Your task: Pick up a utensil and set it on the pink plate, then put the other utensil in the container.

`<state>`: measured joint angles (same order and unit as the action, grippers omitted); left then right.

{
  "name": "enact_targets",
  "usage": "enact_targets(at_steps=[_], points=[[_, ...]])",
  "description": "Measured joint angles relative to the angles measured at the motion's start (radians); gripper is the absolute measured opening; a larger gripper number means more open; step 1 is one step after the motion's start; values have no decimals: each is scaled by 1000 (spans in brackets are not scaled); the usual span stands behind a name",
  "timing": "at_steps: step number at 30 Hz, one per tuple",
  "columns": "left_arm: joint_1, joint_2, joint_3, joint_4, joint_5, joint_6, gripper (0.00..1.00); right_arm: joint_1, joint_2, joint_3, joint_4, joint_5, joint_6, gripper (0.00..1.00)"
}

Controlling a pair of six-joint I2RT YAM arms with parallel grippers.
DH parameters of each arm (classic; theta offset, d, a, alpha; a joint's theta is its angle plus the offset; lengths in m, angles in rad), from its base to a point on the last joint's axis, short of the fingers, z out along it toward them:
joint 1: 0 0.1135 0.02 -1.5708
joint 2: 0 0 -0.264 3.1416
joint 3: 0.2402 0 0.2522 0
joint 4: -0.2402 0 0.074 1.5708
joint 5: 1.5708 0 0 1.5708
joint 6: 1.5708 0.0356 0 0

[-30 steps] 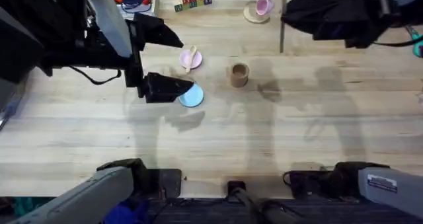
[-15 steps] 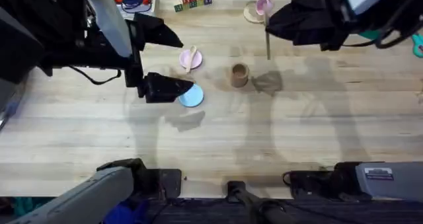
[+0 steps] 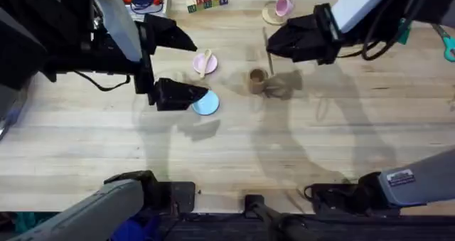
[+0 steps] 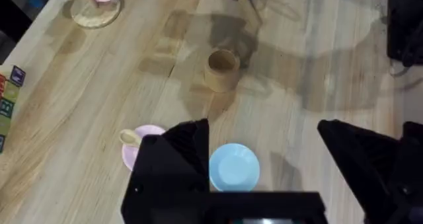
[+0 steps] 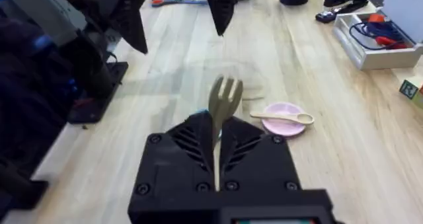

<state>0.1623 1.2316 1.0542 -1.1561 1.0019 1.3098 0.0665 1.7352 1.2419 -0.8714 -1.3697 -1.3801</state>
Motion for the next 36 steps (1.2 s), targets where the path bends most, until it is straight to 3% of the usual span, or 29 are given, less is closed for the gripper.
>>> enact_targets(at_steps=[15, 36], points=[[0, 0, 0, 0, 0, 0, 993, 12, 84, 0, 247, -2, -42, 32], [0, 0, 0, 0, 0, 0, 993, 34, 220, 0, 270, -93, -63, 32]])
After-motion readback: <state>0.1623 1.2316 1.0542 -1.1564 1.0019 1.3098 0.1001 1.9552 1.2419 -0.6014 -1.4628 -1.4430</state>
